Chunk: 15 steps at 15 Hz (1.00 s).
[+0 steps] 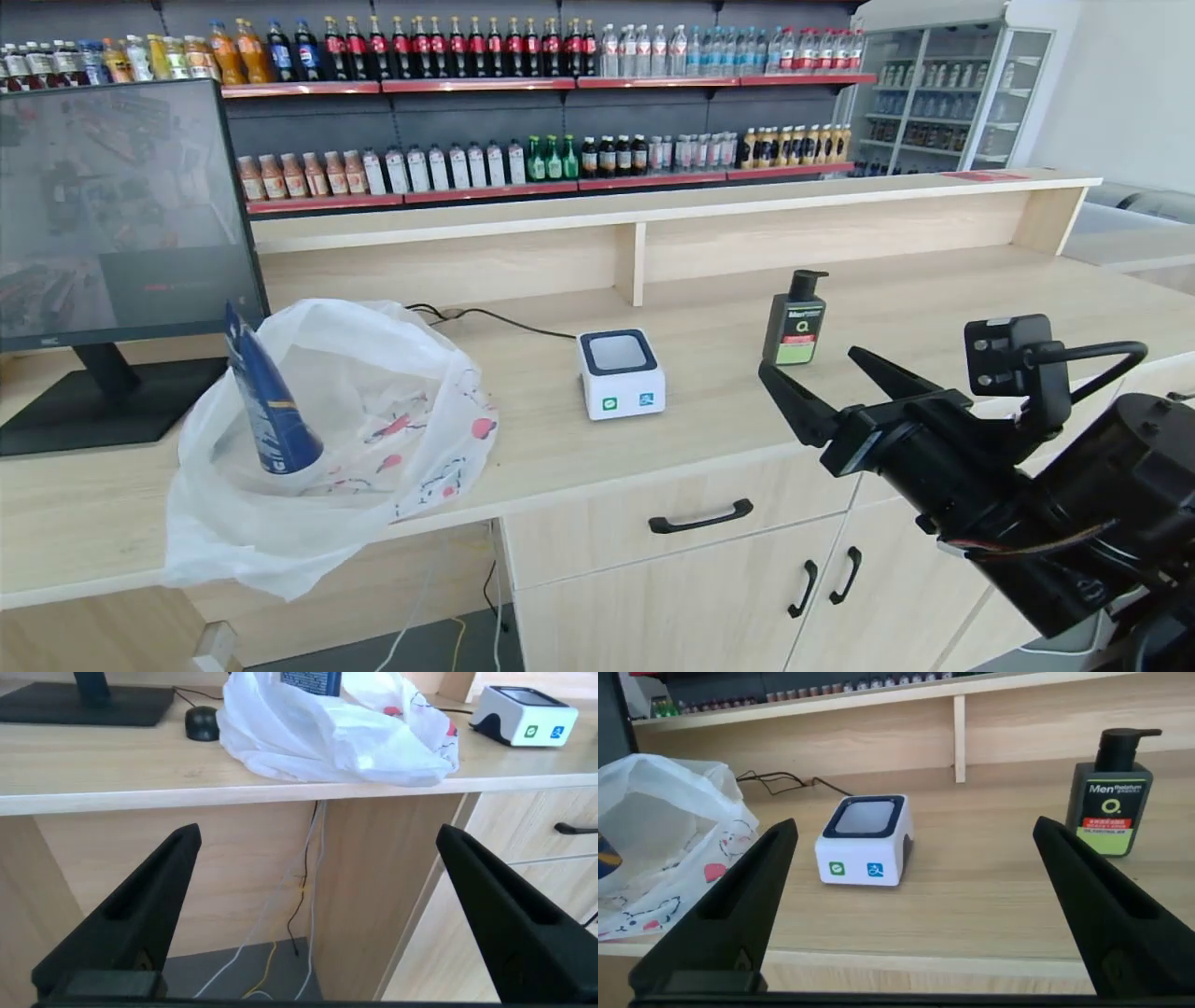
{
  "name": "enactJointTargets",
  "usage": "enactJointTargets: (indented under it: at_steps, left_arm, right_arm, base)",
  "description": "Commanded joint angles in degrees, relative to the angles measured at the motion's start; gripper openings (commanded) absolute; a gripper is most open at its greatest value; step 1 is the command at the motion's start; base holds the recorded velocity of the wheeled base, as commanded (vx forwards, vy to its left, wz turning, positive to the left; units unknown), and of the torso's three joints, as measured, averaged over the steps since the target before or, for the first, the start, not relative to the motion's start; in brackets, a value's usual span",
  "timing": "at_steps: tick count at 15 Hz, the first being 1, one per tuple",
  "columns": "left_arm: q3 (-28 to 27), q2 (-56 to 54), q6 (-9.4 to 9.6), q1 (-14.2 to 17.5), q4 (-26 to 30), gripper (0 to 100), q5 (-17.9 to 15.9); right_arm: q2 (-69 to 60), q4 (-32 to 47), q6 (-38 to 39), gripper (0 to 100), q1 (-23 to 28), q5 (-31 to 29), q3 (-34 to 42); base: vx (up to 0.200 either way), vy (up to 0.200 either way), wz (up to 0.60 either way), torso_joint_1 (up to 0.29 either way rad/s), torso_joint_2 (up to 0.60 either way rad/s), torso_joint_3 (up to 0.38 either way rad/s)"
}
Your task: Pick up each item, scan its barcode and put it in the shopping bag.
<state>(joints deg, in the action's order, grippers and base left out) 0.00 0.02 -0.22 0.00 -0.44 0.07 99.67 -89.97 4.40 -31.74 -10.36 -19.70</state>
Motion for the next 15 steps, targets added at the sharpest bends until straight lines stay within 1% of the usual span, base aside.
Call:
enactJointTargets:
  at_steps: [1,4,9,12,15]
  left_arm:
    - [0.0,0.0,-0.04,0.0,0.0,100,0.0]
    - [0.0,0.0,-0.04,0.0,0.0,100,0.0]
    - [0.0,0.0,-0.04,0.0,0.0,100,0.0]
    - [0.0,0.0,-0.04,0.0,0.0,100,0.0]
    - [0.0,0.0,-0.04,0.0,0.0,100,0.0]
  right_arm:
    - [0.5,0.0,0.0,100,-0.1,0.0,-0.2]
    - [0.5,0.0,0.1,100,-0.2,0.0,-0.2]
    - [0.8,0.0,0.1,100,-0.2,0.0,0.1]
    - [1.1,0.0,0.2,100,-0.2,0.0,0.7]
    - [1.8,0.0,0.3,100,-0.2,0.0,0.6]
  base:
    - [0.000,-0.200,0.00,0.002,0.00,0.012]
    - [0.000,-0.200,0.00,0.004,-0.01,0.001]
    - [0.000,-0.200,0.60,0.003,0.00,0.004]
    - [0.000,-0.200,0.00,0.002,0.01,-0.001]
    - [0.200,-0.200,0.00,0.002,0.01,0.002]
